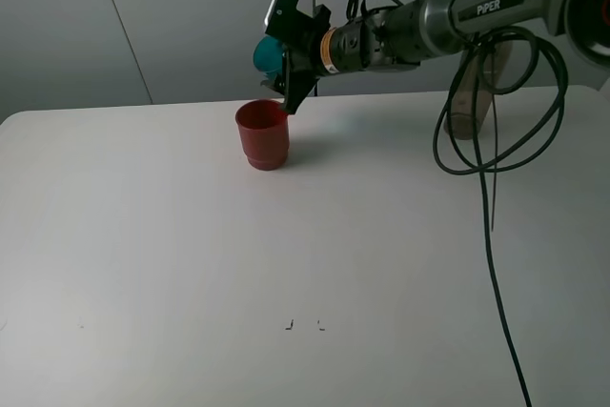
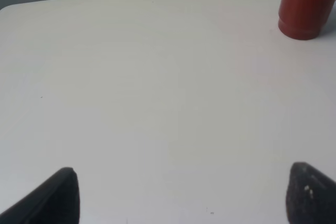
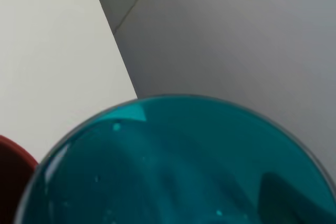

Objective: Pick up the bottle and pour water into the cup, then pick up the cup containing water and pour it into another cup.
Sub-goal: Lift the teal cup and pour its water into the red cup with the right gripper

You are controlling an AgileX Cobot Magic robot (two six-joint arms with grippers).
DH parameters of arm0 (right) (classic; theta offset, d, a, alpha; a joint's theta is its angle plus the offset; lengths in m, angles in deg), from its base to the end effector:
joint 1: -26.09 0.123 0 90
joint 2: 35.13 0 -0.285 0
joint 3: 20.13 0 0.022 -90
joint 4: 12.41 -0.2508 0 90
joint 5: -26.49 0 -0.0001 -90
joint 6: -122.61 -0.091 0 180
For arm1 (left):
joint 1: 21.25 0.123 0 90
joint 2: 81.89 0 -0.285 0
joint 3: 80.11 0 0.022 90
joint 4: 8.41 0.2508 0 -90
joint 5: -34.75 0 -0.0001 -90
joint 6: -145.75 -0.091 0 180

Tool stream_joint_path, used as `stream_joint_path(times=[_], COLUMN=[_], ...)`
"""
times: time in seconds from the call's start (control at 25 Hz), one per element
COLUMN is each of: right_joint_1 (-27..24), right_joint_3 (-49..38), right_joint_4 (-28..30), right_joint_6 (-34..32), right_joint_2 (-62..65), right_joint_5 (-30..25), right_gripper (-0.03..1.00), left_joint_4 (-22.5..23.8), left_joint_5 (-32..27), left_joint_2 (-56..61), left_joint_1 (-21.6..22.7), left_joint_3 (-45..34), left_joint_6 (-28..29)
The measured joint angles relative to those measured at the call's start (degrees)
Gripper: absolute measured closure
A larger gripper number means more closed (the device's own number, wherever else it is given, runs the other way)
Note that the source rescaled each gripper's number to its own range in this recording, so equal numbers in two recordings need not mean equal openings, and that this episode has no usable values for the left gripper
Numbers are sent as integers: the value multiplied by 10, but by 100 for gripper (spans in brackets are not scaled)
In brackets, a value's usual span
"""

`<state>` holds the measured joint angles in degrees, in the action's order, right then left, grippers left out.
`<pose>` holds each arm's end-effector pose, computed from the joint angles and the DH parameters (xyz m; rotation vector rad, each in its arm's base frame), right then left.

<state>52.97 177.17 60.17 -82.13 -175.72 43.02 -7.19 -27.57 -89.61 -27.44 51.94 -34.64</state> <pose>0.4519 0.2567 0.1432 -1.3606 1.5250 0.0630 -0.0072 0.0025 0.2781 0.1167 2.0560 -0.0371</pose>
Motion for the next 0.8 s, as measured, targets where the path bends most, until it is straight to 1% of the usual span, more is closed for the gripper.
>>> stream_joint_path(times=[0.2, 0.6, 0.8], right_joint_1=[0, 3, 3], right_joint_3=[0, 0, 0], right_joint_4=[0, 1, 1], right_joint_6=[38, 173, 210], right_joint_2=[0, 0, 0], right_joint_5=[0, -4, -8], right_gripper=[92, 92, 92], left_joint_4=[0, 0, 0], left_joint_5=[0, 0, 0], left_joint_2=[0, 0, 0], left_joint_1=[0, 0, 0], left_joint_3=[0, 0, 0], left_joint_6=[0, 0, 0])
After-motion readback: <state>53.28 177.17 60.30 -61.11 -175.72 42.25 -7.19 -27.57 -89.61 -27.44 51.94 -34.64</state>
